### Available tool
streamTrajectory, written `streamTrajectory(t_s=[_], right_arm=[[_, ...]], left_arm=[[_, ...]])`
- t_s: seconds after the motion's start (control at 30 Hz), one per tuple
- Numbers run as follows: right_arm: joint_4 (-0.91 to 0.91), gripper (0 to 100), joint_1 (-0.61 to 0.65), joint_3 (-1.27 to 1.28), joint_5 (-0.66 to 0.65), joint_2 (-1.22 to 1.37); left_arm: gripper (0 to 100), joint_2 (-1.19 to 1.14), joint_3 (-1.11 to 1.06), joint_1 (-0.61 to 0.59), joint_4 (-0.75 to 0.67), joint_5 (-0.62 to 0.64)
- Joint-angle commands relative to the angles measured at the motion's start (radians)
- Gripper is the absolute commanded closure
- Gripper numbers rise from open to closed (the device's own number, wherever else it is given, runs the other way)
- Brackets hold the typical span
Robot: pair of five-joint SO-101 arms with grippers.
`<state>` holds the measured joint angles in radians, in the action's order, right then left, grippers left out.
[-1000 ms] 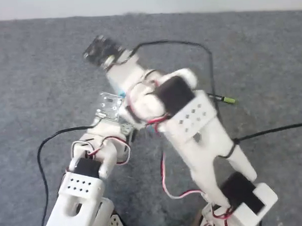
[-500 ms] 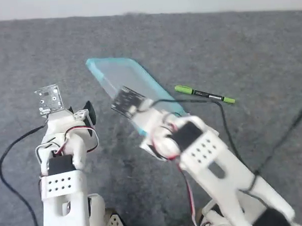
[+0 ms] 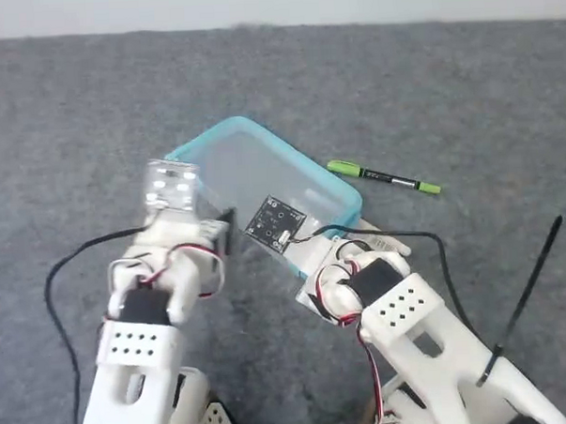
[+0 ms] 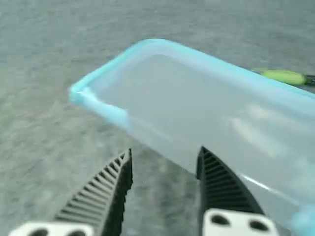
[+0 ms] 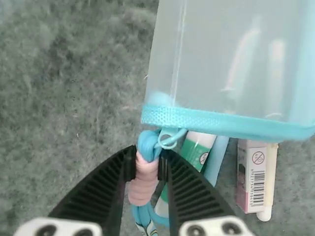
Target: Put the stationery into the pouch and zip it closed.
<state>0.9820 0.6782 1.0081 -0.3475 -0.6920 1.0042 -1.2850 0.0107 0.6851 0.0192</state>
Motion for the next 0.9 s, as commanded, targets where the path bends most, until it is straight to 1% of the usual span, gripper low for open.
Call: streamTrajectory(t_s=[0.0, 0.1, 0.2, 0.3, 0.4, 0.47, 0.67, 0.73, 0.87], right_arm=[[-0.024, 99.2, -0.007, -0.002, -0.012, -0.054], [-0.025, 99.2, -0.005, -0.002, -0.003, -0.058], [-0.030, 99.2, 0.002, -0.006, 0.032, -0.067], [-0.019, 99.2, 0.062, -0.006, 0.038, -0.137], [0.025, 99.2, 0.110, -0.005, 0.044, -0.240], [0.050, 99.2, 0.107, -0.006, 0.063, -0.305], [0.105, 99.2, 0.104, -0.006, 0.064, -0.409], [0.113, 99.2, 0.079, -0.008, 0.064, -0.418], [0.114, 99.2, -0.024, -0.038, 0.063, -0.417]], left_arm=[[75, 0.020, 0.044, 0.121, 0.003, 0.014], [75, 0.017, 0.039, 0.144, -0.014, 0.037], [75, 0.017, -0.028, 0.146, -0.121, 0.035], [75, 0.017, -0.087, 0.152, -0.215, 0.035], [75, 0.017, -0.091, 0.152, -0.218, 0.035], [75, 0.015, -0.094, 0.152, -0.218, 0.035], [75, 0.015, -0.111, 0.141, -0.218, 0.031], [75, 0.015, -0.124, 0.141, -0.218, 0.029], [75, 0.015, -0.136, 0.141, -0.218, 0.029]])
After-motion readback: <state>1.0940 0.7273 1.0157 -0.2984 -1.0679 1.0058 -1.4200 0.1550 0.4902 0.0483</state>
